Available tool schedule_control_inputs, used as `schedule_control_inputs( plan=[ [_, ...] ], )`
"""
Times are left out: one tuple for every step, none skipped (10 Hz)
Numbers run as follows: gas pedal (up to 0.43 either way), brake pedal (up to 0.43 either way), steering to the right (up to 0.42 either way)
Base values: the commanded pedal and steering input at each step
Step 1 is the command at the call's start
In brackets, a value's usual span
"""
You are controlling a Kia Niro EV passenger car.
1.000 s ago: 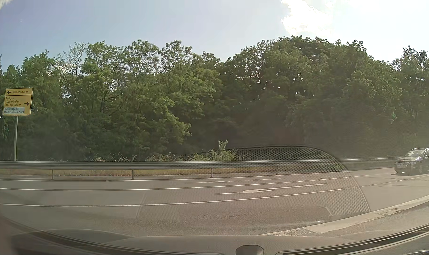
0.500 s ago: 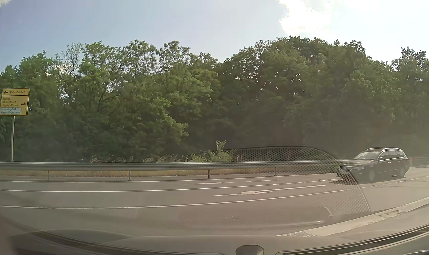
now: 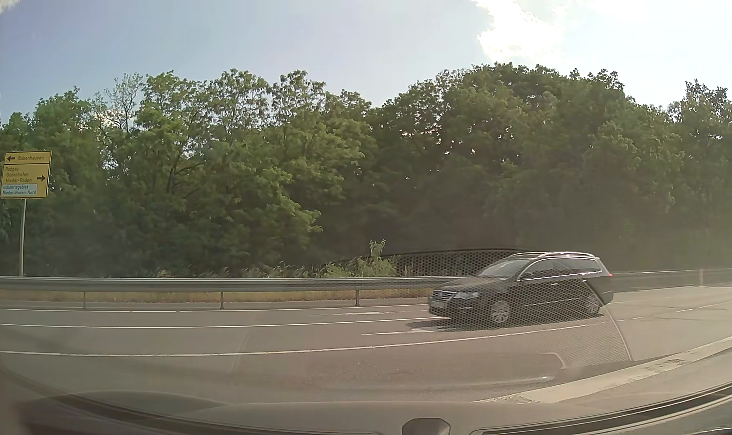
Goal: Follow the waypoints while adhering to traffic rules and regulations
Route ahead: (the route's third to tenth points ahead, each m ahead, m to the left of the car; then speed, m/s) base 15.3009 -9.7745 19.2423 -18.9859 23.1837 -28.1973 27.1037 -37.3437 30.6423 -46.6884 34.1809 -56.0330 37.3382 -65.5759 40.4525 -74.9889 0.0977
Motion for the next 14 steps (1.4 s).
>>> schedule_control_inputs(
  plan=[
    [0.000,0.030,0.185],
    [0.000,0.030,0.186],
    [0.039,0.030,0.187],
    [0.079,0.030,0.188],
    [0.177,0.030,0.191],
    [0.220,0.030,0.194],
    [0.260,0.037,0.200],
    [0.319,0.030,0.206],
    [0.358,0.037,0.217],
    [0.378,0.030,0.230],
    [0.398,0.030,0.257],
    [0.421,0.030,0.294],
    [0.429,0.030,0.328],
    [0.441,0.030,0.384]
  ],
)
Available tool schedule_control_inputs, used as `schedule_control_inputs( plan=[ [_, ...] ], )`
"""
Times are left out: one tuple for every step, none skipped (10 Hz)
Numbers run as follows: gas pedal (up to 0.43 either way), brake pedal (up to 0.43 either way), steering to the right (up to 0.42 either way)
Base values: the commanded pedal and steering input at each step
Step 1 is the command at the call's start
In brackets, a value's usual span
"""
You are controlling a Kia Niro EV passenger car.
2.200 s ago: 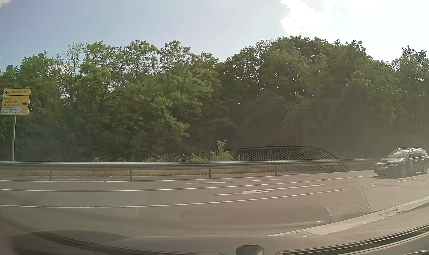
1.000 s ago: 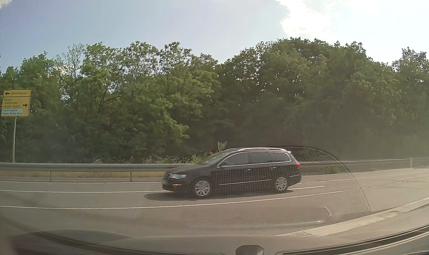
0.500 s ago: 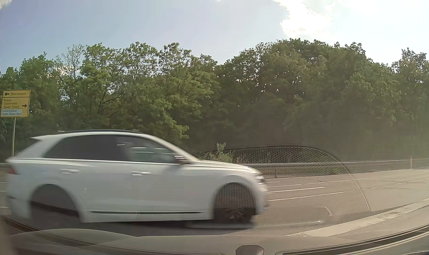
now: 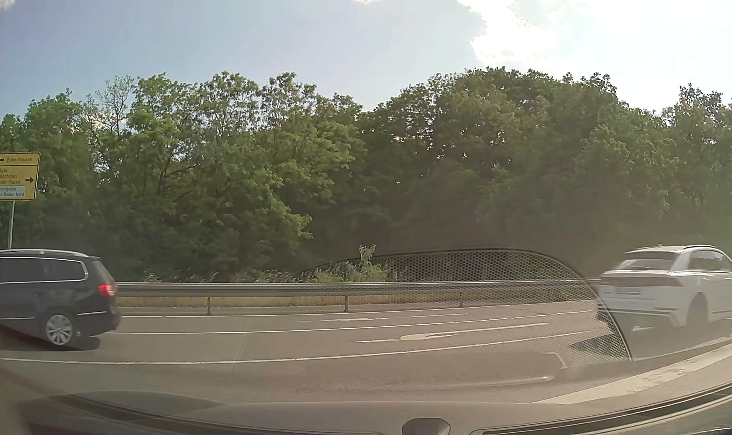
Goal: Follow the waypoints while adhering to traffic rules and regulations
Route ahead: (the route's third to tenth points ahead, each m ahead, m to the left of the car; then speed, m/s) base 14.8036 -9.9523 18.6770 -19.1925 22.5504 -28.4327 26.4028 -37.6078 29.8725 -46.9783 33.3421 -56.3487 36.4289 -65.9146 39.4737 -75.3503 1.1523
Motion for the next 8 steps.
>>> schedule_control_inputs(
  plan=[
    [0.441,0.037,0.440],
    [0.461,0.030,0.475],
    [0.461,0.030,0.513],
    [0.461,0.037,0.528],
    [0.469,0.030,0.525],
    [0.480,0.030,0.518],
    [0.500,0.037,0.509],
    [0.500,0.030,0.504]
  ],
)
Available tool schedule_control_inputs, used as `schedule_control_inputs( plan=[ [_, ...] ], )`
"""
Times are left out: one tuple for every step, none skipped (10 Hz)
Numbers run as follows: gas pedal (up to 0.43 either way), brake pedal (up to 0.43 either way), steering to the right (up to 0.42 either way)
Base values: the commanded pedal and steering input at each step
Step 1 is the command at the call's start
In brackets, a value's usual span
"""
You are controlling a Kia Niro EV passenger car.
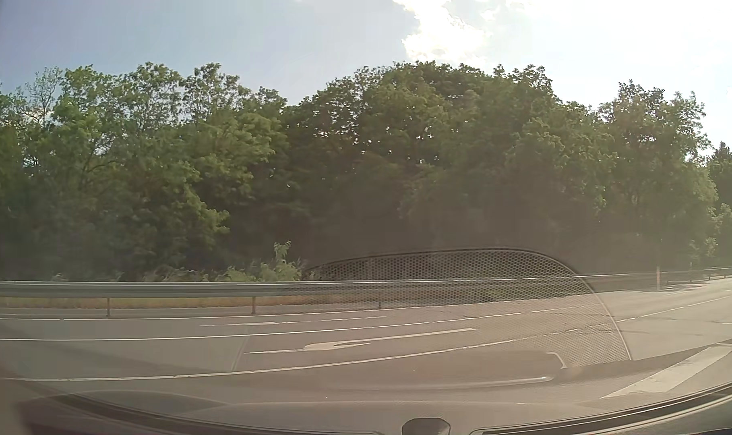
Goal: Follow the waypoints while adhering to traffic rules and regulations
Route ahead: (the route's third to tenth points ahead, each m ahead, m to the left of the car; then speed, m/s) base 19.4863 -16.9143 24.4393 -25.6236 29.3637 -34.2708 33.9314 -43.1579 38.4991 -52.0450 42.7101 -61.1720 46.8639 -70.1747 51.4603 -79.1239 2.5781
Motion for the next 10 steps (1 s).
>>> schedule_control_inputs(
  plan=[
    [0.500,0.030,0.499],
    [0.512,0.030,0.493],
    [0.512,0.030,0.488],
    [0.512,0.030,0.481],
    [0.512,0.030,0.475],
    [0.512,0.030,0.466],
    [0.512,0.030,0.456],
    [0.512,0.030,0.441],
    [0.512,0.030,0.420],
    [0.512,0.030,0.405]
  ],
)
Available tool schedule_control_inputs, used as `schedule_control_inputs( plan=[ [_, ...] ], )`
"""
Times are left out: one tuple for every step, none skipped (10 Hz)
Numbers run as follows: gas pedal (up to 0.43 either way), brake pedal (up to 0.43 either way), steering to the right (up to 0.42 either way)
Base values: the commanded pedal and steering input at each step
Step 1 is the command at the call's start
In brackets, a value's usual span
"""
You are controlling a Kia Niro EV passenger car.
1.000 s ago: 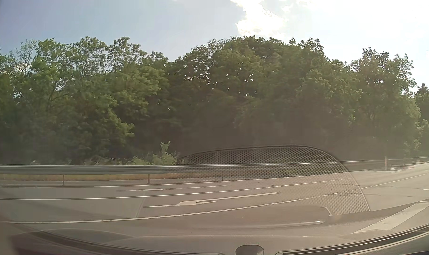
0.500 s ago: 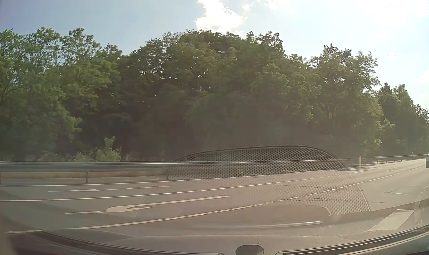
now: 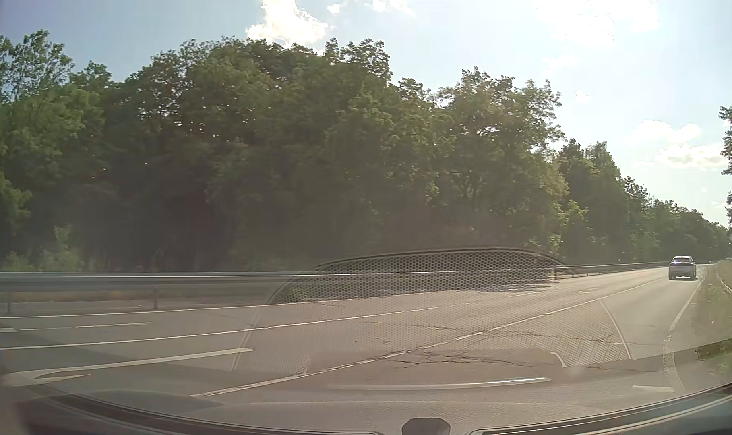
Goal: Follow the waypoints while adhering to traffic rules and regulations
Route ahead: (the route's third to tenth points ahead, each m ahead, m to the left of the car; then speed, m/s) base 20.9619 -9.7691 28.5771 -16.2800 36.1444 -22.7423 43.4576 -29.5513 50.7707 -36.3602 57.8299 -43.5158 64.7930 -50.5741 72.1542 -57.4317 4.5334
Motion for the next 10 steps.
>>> schedule_control_inputs(
  plan=[
    [0.512,0.030,0.388],
    [0.512,0.030,0.378],
    [0.512,0.030,0.373],
    [0.512,0.030,0.371],
    [0.512,0.030,0.365],
    [0.512,0.030,0.352],
    [0.512,0.030,0.332],
    [0.512,0.030,0.308],
    [0.512,0.030,0.271],
    [0.512,0.030,0.240]
  ],
)
